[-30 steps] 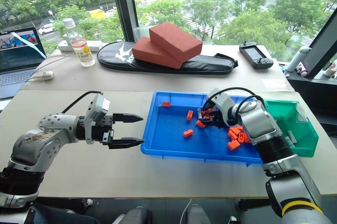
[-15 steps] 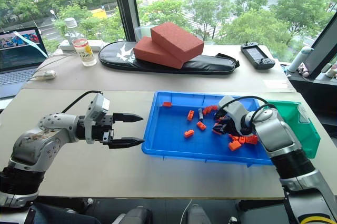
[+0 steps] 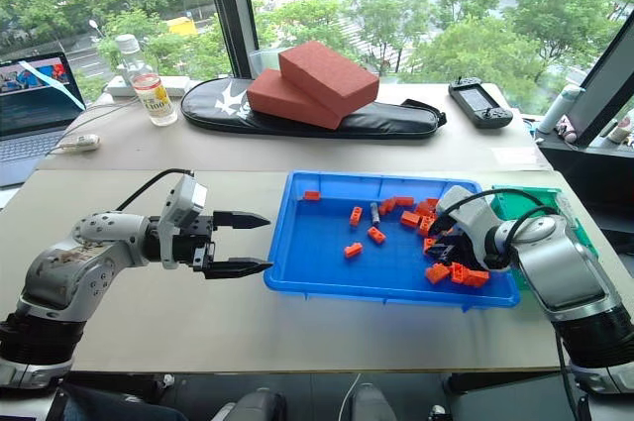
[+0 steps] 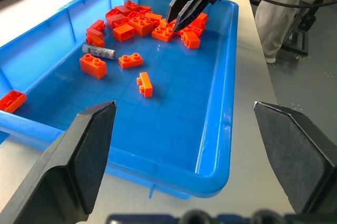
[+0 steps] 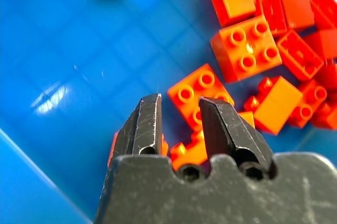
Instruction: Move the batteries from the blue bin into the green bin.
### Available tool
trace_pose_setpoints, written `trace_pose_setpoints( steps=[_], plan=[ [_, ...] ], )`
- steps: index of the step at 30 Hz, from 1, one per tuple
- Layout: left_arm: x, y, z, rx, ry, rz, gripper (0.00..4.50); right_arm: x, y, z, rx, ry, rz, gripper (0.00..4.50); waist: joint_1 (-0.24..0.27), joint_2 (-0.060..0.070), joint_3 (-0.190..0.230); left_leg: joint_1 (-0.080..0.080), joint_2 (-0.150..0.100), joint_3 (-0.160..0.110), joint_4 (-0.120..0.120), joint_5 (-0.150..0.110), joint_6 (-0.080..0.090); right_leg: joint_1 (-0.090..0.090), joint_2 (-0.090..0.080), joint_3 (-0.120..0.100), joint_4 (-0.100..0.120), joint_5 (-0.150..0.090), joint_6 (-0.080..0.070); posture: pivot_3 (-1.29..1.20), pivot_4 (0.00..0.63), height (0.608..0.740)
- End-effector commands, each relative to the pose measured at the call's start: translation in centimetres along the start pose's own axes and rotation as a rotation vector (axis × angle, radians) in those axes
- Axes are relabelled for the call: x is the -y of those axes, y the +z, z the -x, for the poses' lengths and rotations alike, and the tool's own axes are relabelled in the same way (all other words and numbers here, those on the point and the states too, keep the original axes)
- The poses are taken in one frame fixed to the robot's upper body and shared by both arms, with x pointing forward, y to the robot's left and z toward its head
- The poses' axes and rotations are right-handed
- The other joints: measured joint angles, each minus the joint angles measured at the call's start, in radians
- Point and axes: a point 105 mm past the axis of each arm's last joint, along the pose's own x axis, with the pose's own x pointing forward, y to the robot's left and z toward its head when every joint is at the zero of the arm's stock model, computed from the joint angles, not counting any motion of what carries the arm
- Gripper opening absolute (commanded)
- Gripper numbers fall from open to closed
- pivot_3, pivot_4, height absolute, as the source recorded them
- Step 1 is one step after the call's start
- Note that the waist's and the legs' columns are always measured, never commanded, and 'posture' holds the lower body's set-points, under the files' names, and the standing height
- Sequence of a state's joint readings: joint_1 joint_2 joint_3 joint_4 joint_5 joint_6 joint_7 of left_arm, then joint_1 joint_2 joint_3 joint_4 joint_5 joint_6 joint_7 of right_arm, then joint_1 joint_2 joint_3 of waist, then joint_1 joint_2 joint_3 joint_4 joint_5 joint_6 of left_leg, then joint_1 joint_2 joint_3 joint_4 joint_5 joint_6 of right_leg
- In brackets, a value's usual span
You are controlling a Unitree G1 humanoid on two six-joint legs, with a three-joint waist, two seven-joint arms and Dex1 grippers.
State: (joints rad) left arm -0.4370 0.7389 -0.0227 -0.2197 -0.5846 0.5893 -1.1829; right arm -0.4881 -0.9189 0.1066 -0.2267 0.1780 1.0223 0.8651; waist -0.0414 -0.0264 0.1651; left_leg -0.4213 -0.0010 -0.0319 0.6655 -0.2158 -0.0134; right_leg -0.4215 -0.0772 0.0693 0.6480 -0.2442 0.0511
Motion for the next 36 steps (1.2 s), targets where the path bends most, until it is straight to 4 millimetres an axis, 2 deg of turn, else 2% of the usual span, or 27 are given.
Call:
trace_pose_setpoints(
  steps=[1, 2, 4, 6, 9, 12, 15, 26, 35, 36],
  plan=[
    [0.1, 0.8, 0.1, 0.013, -0.002, -0.045, 4.50, -0.2, 4.8, 0.6, 0.154, -0.013, 0.053, 2.35, -0.002, 0.000, 0.000, 0.000, 0.000, 0.000, 0.000, 0.000, 0.000, 0.000, 0.000, 0.000, 0.000, 0.000, 0.000, 0.00, 0.150, 0.740],
    [0.1, 0.8, 0.1, 0.012, -0.002, -0.045, 4.50, -0.6, 6.1, -0.3, 0.181, -0.007, 0.044, 2.74, -0.004, 0.000, 0.000, 0.000, 0.000, 0.000, 0.000, 0.000, 0.000, 0.000, 0.000, 0.000, 0.000, 0.000, 0.000, 0.00, 0.150, 0.740],
    [0.1, 0.8, 0.1, 0.013, -0.003, -0.044, 4.50, -0.9, 7.7, -1.7, 0.203, -0.007, 0.024, 2.74, -0.008, 0.000, 0.000, 0.001, 0.001, 0.000, 0.000, 0.000, 0.000, -0.001, 0.001, 0.000, 0.000, 0.000, 0.000, 0.00, 0.150, 0.740],
    [0.1, 0.8, 0.1, 0.013, -0.002, -0.045, 4.50, -0.9, 8.4, -3.1, 0.205, -0.021, 0.004, 2.74, -0.005, 0.000, 0.000, 0.001, 0.001, 0.000, 0.000, 0.000, 0.000, 0.000, 0.001, 0.000, 0.001, 0.000, 0.000, 0.00, 0.150, 0.740],
    [0.1, 0.8, 0.1, 0.015, 0.001, -0.047, 4.50, -0.8, 8.4, -4.3, 0.186, -0.039, -0.013, 2.74, 0.009, 0.000, 0.000, -0.001, -0.001, -0.001, 0.000, 0.000, 0.000, 0.000, 0.000, -0.001, 0.001, 0.000, 0.000, 0.00, 0.150, 0.740],
    [0.2, 0.9, 0.2, 0.018, 0.002, -0.046, 4.50, -0.8, 8.0, -4.8, 0.170, -0.043, -0.043, 3.49, 0.020, 0.000, 0.000, -0.003, -0.002, -0.001, 0.000, 0.000, 0.000, -0.002, -0.002, -0.001, 0.000, 0.000, 0.000, 0.00, 0.150, 0.740],
    [0.2, 0.8, 0.2, 0.019, 0.004, -0.044, 4.50, -1.1, 7.5, -5.3, 0.144, -0.041, -0.048, 4.44, 0.020, 0.000, 0.000, -0.002, -0.001, -0.001, 0.000, 0.000, 0.000, -0.002, -0.001, -0.001, 0.000, 0.000, 0.000, 0.00, 0.150, 0.740],
    [0.3, 0.8, 0.1, 0.018, 0.003, -0.044, 4.50, -1.8, 6.2, -7.2, 0.089, -0.022, -0.079, 4.44, 0.000, 0.000, 0.000, -0.001, 0.000, -0.001, 0.000, 0.000, 0.000, -0.002, 0.000, -0.001, 0.001, 0.000, 0.000, 0.00, 0.150, 0.740],
    [0.4, 0.8, 0.1, 0.020, 0.006, -0.045, 4.50, -1.7, 6.3, -8.1, 0.094, -0.017, -0.121, 4.44, -0.001, 0.000, 0.000, -0.001, 0.000, -0.001, 0.000, 0.000, 0.000, -0.001, 0.000, -0.001, 0.001, 0.000, 0.000, 0.00, 0.150, 0.740],
    [0.4, 0.8, 0.1, 0.020, 0.006, -0.045, 4.50, -1.6, 6.4, -8.1, 0.095, -0.019, -0.126, 4.21, -0.001, 0.000, 0.000, -0.001, 0.000, -0.001, 0.000, 0.000, 0.000, -0.001, 0.000, -0.001, 0.001, 0.000, 0.000, 0.00, 0.150, 0.740]
  ],
)
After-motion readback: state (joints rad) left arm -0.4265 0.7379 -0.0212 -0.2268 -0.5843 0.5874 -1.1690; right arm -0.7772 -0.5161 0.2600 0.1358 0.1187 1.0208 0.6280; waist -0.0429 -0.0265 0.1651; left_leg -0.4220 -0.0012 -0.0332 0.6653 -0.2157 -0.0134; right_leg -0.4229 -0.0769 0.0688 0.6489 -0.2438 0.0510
